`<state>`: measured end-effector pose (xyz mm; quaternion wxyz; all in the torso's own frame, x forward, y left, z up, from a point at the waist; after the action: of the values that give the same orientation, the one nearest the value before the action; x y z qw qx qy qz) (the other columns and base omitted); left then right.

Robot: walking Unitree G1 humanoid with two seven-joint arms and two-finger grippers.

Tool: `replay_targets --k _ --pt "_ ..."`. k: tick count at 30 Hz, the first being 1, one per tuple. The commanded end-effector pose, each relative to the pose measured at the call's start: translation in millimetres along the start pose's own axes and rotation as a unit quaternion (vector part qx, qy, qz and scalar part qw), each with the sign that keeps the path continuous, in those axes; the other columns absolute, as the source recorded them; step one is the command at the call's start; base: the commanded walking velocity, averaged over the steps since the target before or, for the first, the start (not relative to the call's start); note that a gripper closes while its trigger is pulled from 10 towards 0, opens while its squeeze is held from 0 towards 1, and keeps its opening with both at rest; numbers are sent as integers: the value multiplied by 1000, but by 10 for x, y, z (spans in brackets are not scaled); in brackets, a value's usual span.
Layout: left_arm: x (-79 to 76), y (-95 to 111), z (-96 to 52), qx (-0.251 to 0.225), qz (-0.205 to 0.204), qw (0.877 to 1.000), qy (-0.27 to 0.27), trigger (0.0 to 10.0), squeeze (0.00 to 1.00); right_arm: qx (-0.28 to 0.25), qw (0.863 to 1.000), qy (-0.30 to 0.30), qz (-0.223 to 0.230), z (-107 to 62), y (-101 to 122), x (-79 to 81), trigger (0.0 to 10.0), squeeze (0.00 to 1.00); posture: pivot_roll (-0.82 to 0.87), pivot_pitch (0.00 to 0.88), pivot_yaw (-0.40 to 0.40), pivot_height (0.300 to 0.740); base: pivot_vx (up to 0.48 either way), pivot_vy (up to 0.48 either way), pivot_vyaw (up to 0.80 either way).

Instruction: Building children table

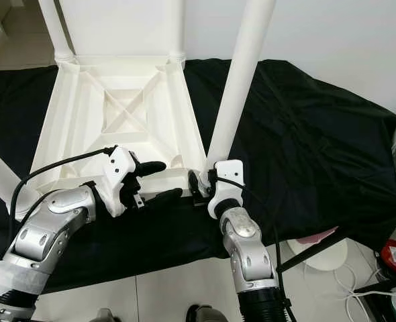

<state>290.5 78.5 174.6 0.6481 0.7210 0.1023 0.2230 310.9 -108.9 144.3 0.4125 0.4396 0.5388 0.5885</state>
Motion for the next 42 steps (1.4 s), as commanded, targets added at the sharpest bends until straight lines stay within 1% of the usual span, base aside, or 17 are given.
replay_targets --k 1,3,6,12,13,14,15,17,19,20,23,28,29,31,32,37,42 --pt "-20 -5 13 3 0 1000 -5 10000 0 0 1000 6 -10 -46 36 -100 10000 1000 27 113 -40 740 0 0 0" --pt "-20 -5 13 3 0 1000 -5 10000 0 0 1000 6 -10 -46 36 -100 10000 1000 27 113 -40 740 0 0 0" --pt "-13 0 1 3 1 1000 -2 10000 0 5 999 21 -35 -85 64 -278 10000 1000 32 108 -44 740 0 0 0" --pt "-14 -3 -6 3 2 1000 0 10000 0 6 998 32 -52 -78 81 -353 10000 1000 36 106 -45 740 0 0 0" --pt "-14 -7 -11 4 4 1000 0 10000 0 4 996 60 -64 -66 96 -385 10000 984 39 102 -42 740 0 0 0" --pt "-14 -7 -11 4 4 1000 0 10000 0 4 996 60 -64 -66 96 -385 10000 984 39 102 -42 740 0 0 0" --pt "-12 -11 -15 6 6 1000 0 10000 0 -1 994 86 -74 -53 115 -411 10000 0 40 100 -39 740 0 0 0" --pt "-6 -14 -17 9 9 1000 -1 10000 0 -2 987 131 -95 -8 136 -453 10000 0 43 94 -38 740 0 0 0" --pt "-5 -10 -15 9 10 1000 -3 10000 0 -2 984 148 -102 23 144 -458 10000 0 43 94 -38 740 0 0 0" --pt "-5 -10 -15 9 10 1000 -3 10000 0 -2 984 148 -102 23 144 -458 10000 0 43 94 -38 740 0 0 0" --pt "-7 -1 -2 8 12 1000 -6 10000 0 4 973 202 -114 102 141 -418 10000 0 44 87 -34 740 0 0 0" --pt "-17 5 8 7 12 1000 -8 10000 0 13 966 228 -118 144 105 -390 9765 0 47 87 -36 740 0 0 0" --pt "-26 7 12 6 12 1000 -9 10000 0 17 964 241 -114 165 79 -372 1412 0 54 87 -38 740 0 0 0" --pt "-26 7 12 6 12 1000 -9 10000 0 17 964 241 -114 165 79 -372 1412 0 54 87 -38 740 0 0 0" --pt "-38 9 11 6 12 1000 -10 10000 0 21 960 257 -111 181 44 -352 0 0 63 88 -40 740 0 0 0" --pt "-56 3 -12 6 10 1000 -7 10000 0 30 953 283 -102 174 -39 -325 0 0 72 86 -51 740 0 0 0" --pt "-65 -3 -18 6 9 1000 -5 10000 0 33 952 289 -98 154 -83 -332 0 0 73 85 -53 740 0 0 0"
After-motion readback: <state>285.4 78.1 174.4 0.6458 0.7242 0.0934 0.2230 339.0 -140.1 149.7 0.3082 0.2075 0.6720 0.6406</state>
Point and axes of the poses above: a point about 5 cm out from each wrist's last joint towards the gripper, its own z axis pointing out of the wrist towards the gripper, its own y axis along the axis of the wrist's last joint, x = y × z, the point moved 2 cm from there along z, pointing out of the wrist towards the gripper, and after that the axes turned 1 degree about z, right-handed, at the moved point
